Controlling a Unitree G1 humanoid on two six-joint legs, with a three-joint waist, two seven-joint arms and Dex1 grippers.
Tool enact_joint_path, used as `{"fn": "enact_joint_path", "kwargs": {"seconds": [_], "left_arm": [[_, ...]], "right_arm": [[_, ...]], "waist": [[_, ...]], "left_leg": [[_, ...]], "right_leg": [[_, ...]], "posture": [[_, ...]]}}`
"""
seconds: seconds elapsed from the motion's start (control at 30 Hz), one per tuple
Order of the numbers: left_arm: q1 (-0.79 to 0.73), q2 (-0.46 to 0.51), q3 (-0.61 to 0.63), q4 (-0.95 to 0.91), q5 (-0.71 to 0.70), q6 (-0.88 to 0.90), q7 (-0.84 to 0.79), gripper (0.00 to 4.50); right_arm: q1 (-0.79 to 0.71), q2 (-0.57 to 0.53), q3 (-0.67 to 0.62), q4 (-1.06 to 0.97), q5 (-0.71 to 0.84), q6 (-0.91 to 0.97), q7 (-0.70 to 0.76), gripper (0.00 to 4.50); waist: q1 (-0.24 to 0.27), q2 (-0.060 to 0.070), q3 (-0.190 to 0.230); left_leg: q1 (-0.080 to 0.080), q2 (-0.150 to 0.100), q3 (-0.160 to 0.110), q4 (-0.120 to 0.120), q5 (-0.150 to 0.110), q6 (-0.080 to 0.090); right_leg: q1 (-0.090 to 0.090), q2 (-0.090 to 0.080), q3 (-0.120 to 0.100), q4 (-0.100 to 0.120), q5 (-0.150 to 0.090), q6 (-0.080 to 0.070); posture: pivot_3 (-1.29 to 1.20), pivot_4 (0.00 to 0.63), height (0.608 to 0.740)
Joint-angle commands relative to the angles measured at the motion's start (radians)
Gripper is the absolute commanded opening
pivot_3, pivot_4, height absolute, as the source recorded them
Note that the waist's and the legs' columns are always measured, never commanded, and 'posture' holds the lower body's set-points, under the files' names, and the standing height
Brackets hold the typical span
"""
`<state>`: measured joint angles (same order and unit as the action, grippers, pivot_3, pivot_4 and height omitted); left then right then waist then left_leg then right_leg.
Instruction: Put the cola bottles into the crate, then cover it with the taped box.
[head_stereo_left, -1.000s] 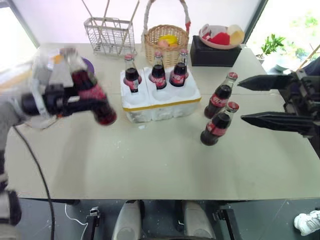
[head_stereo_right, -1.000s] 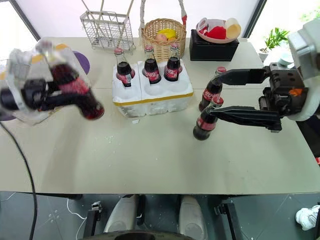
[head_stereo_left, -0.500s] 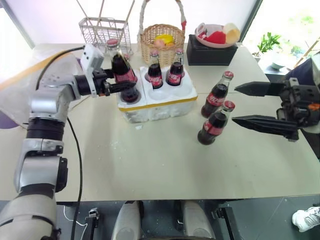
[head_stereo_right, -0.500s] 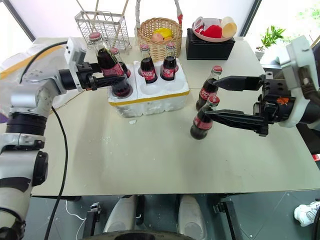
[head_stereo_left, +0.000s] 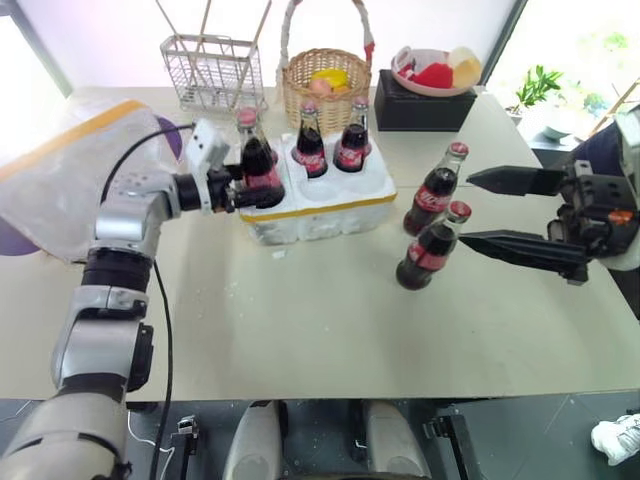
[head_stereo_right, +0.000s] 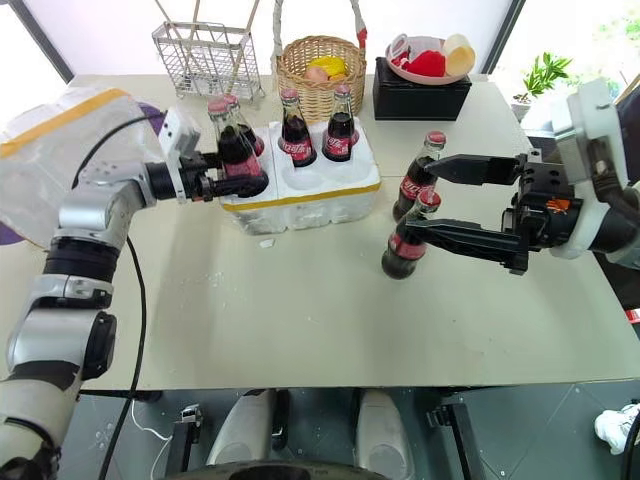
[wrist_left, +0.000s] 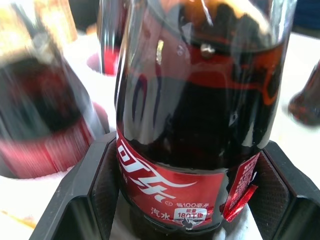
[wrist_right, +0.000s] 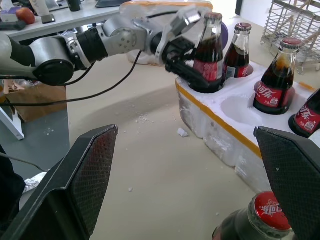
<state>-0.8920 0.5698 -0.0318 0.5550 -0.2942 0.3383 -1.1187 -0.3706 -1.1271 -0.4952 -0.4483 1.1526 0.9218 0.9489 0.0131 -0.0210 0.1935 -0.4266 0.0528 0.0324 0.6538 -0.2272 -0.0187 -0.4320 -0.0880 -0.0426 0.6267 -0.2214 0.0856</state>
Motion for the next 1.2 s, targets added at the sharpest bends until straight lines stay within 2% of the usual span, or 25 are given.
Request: {"fn": "enact_joint_path", "kwargs": {"seconds": [0.03, 0.1, 0.33, 0.47, 0.63, 0.73, 0.83, 1.0, 1.2], "left_arm": [[-0.005, 0.015, 0.019, -0.061, -0.005, 0.005, -0.006, 3.84], [0.002, 0.018, 0.025, -0.074, -0.011, 0.023, -0.009, 4.49], [0.02, 0.051, 0.091, -0.193, -0.1, 0.14, -0.039, 4.49], [-0.014, 0.142, 0.192, -0.283, -0.236, 0.291, -0.086, 4.49], [-0.037, 0.266, 0.264, -0.391, -0.382, 0.467, -0.143, 4.49], [0.016, 0.333, 0.267, -0.523, -0.481, 0.57, -0.208, 4.49], [0.134, 0.365, 0.208, -0.68, -0.481, 0.549, -0.242, 4.49], [0.254, 0.309, 0.108, -0.783, -0.397, 0.442, -0.179, 4.49], [0.271, 0.248, 0.068, -0.786, -0.373, 0.402, -0.126, 4.49]], "right_arm": [[-0.011, 0.001, -0.008, -0.002, -0.005, -0.024, 0.002, 4.5], [-0.007, 0.001, -0.007, -0.001, -0.006, -0.027, 0.003, 4.5], [0.021, -0.015, -0.042, 0.011, -0.014, -0.023, 0.02, 4.5], [0.11, -0.043, -0.179, 0.042, -0.029, 0.022, 0.044, 4.5], [0.302, 0.015, -0.284, 0.012, -0.088, 0.035, 0.029, 4.5], [0.407, 0.09, -0.267, -0.003, -0.151, 0.008, -0.022, 4.5], [0.505, 0.165, -0.201, -0.076, -0.261, -0.098, -0.034, 4.5], [0.479, 0.319, -0.064, -0.053, -0.342, -0.187, -0.157, 4.5], [0.429, 0.391, -0.004, -0.038, -0.338, -0.224, -0.181, 4.5]], "waist": [[0.0, 0.0, 0.0], [0.0, 0.0, 0.0], [0.0, 0.0, 0.0], [0.0, 0.0, 0.0], [0.0, 0.0, 0.0], [0.0, -0.001, 0.0], [0.0, 0.001, -0.001], [-0.001, 0.001, -0.002], [-0.001, 0.001, -0.001]], "left_leg": [[0.0, 0.0, 0.0, 0.0, 0.0, 0.0], [0.0, 0.0, 0.0, 0.0, 0.0, 0.0], [0.0, 0.0, 0.0, 0.0, 0.0, 0.0], [0.0, 0.0, 0.0, 0.0, 0.0, 0.0], [0.001, 0.0, -0.001, 0.0, 0.0, 0.0], [0.002, 0.0, -0.001, 0.001, 0.0, 0.0], [0.002, 0.0, -0.001, 0.001, 0.0, 0.0], [0.005, 0.0, -0.001, 0.001, 0.0, -0.001], [0.003, 0.0, 0.0, 0.003, 0.0, -0.001]], "right_leg": [[0.0, 0.0, 0.0, 0.0, 0.0, 0.0], [0.0, 0.0, 0.0, 0.0, 0.0, 0.0], [0.0, 0.0, 0.0, 0.001, 0.0, 0.0], [0.0, 0.0, 0.0, 0.001, 0.0, 0.0], [0.001, 0.0, 0.0, 0.002, -0.001, 0.001], [0.002, 0.0, 0.0, 0.002, -0.001, 0.001], [0.003, -0.001, 0.001, 0.002, -0.003, -0.002], [0.004, 0.0, 0.001, 0.002, -0.004, -0.004], [0.003, 0.0, 0.003, 0.002, -0.004, -0.004]], "posture": [[0.0, 0.15, 0.74], [0.0, 0.15, 0.74], [0.0, 0.15, 0.74], [0.0, 0.15, 0.74], [0.0, 0.15, 0.74], [0.0, 0.15, 0.74], [0.0, 0.15, 0.74], [0.0, 0.15, 0.74], [0.0, 0.15, 0.74]]}}
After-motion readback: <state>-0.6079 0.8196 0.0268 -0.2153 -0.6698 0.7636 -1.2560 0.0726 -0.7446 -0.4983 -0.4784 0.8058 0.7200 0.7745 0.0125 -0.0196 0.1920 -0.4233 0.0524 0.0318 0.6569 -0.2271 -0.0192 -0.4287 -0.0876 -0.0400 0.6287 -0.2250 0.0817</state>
